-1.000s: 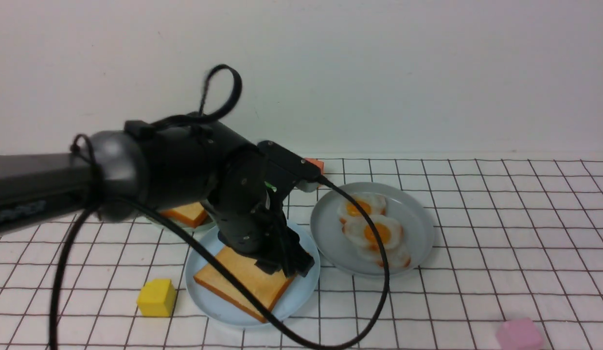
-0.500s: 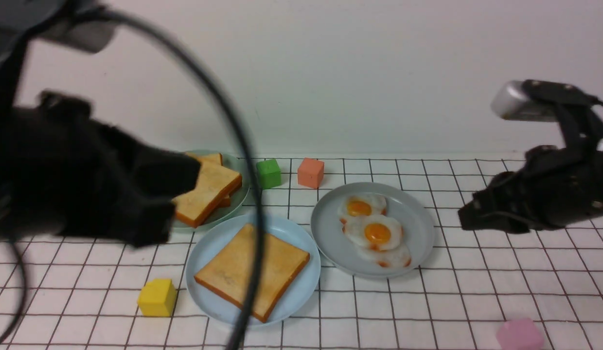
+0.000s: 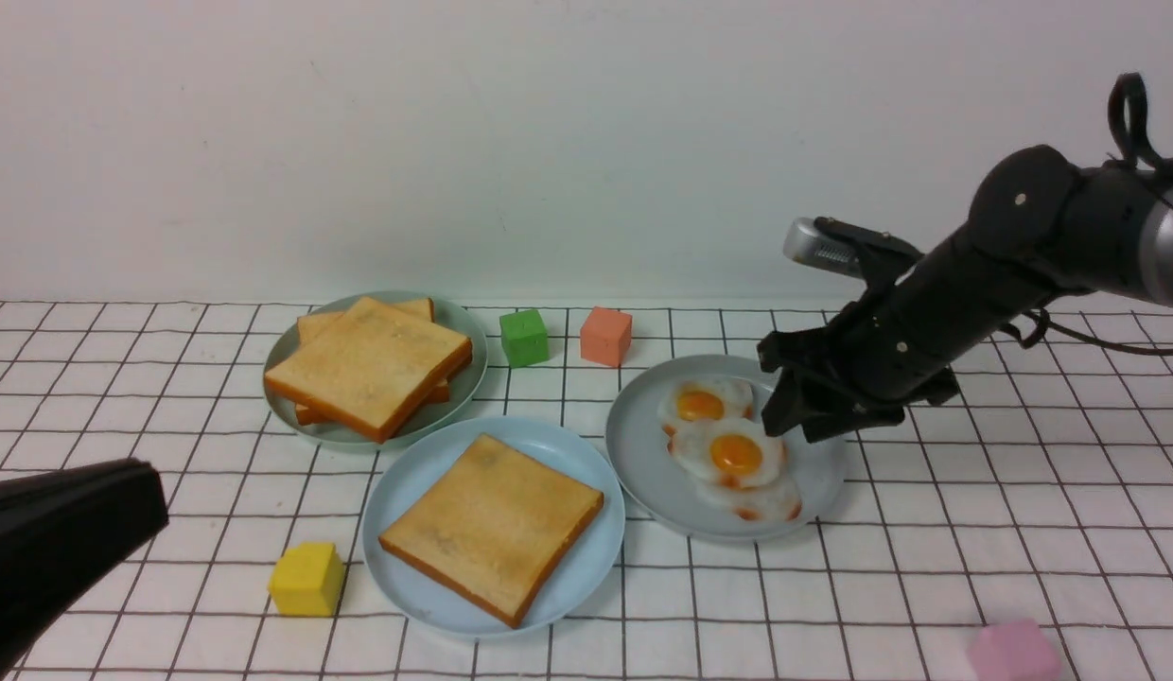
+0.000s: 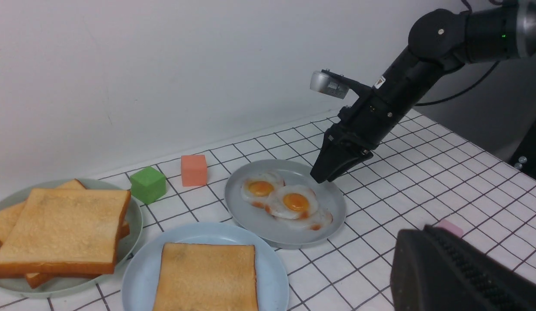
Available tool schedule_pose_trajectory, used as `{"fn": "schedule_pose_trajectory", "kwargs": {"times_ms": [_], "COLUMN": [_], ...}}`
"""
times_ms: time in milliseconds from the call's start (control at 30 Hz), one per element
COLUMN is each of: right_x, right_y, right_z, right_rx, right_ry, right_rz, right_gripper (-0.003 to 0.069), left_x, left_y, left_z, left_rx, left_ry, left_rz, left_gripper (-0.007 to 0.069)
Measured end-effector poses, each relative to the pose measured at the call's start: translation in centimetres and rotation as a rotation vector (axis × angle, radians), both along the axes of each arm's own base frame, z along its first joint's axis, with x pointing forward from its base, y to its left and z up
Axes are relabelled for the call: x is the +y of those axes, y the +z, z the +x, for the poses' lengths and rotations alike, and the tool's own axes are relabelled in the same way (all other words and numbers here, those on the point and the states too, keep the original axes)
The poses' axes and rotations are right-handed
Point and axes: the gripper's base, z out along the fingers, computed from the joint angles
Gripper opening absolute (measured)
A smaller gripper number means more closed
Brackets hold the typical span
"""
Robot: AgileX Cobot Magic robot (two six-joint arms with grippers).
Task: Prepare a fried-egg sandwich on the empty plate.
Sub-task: Use the right arm to grab a fried egg
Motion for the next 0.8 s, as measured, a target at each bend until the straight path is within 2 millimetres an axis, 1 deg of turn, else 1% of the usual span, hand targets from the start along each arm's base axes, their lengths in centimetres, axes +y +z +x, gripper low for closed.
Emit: {"fn": "schedule_pose_trajectory", "kwargs": {"times_ms": [100, 167, 233, 433, 800], "right_x": [-0.4, -0.3, -0.1, 0.1, 0.2], "right_y": [-0.3, -0.5, -1.2, -2.7, -4.1], "right_z": [0.8, 1.1, 1.3, 1.6, 2.1], "right_rx": [0.004, 0.011, 0.032, 0.066, 0.074], "right_ry": [-0.028, -0.038, -0.049, -0.074, -0.103], "right_rz": [0.014, 0.033, 0.051, 0.081, 0.09], "right_gripper": [0.0311, 0.0312, 0.0312, 0.032, 0.0326], "left_x": [0.0, 0.0, 0.0, 0.0, -0.1], "left_y": [0.0, 0.0, 0.0, 0.1, 0.1], "left_z": [0.0, 0.0, 0.0, 0.0, -0.1], "left_rx": [-0.001, -0.001, -0.003, -0.005, 0.019], "left_ry": [0.0, 0.0, 0.0, 0.0, -0.01], "left_rz": [-0.001, -0.002, -0.004, -0.007, -0.039], "left_gripper": [-0.0013, -0.0013, -0.0013, -0.0013, -0.0013]}}
